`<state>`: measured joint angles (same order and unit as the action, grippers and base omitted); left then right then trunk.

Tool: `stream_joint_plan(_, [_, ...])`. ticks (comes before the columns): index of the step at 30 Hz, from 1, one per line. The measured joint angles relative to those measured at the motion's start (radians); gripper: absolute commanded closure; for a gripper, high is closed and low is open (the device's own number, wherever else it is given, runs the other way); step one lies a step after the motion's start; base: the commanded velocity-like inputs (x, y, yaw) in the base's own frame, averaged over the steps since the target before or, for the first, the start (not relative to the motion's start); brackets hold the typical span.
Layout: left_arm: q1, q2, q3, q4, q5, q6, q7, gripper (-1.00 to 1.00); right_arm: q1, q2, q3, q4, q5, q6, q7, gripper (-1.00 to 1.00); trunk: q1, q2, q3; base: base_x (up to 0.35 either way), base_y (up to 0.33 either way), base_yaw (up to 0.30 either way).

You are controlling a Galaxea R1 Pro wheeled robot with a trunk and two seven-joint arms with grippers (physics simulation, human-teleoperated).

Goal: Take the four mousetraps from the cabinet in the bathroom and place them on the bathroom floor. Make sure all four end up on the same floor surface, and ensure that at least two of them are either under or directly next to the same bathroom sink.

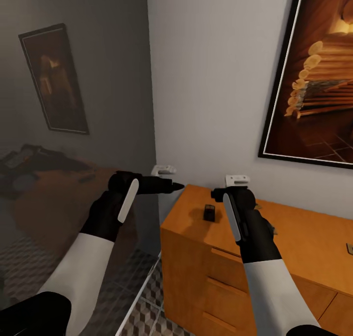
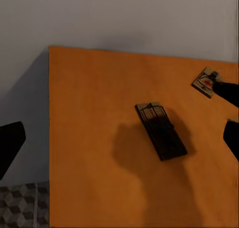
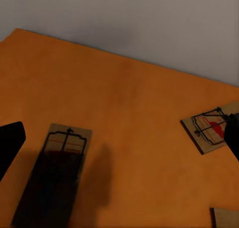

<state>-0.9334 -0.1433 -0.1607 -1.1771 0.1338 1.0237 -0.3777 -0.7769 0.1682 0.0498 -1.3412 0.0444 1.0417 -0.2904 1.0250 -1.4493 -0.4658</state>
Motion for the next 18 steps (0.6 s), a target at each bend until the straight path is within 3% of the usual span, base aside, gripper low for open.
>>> stream_joint_plan(9, [0.0,-0.02,-0.002,-0.014,0.001,0.001,0.0,-1.0,0.0,-0.001,-0.001,0.102,-0.003,0.0,-0.002,-1.0,0.0,0.0,0.0,0.0,0.0,0.0])
stream_joint_plan(13, [0.0,-0.024,-0.002,-0.024,0.003,0.001,-0.001,-1.0,0.0,-0.001,-0.011,0.199,-0.002,-0.062,-0.002,-1.0,0.0,0.0,0.0,0.0,0.0,0.0])
stream_joint_plan(18, [0.0,-0.023,-0.001,-0.042,0.014,0.001,0.0,-1.0,0.0,-0.001,-0.022,0.244,-0.001,-0.101,0.0,-1.0,0.0,0.0,0.0,0.0,0.0,0.0])
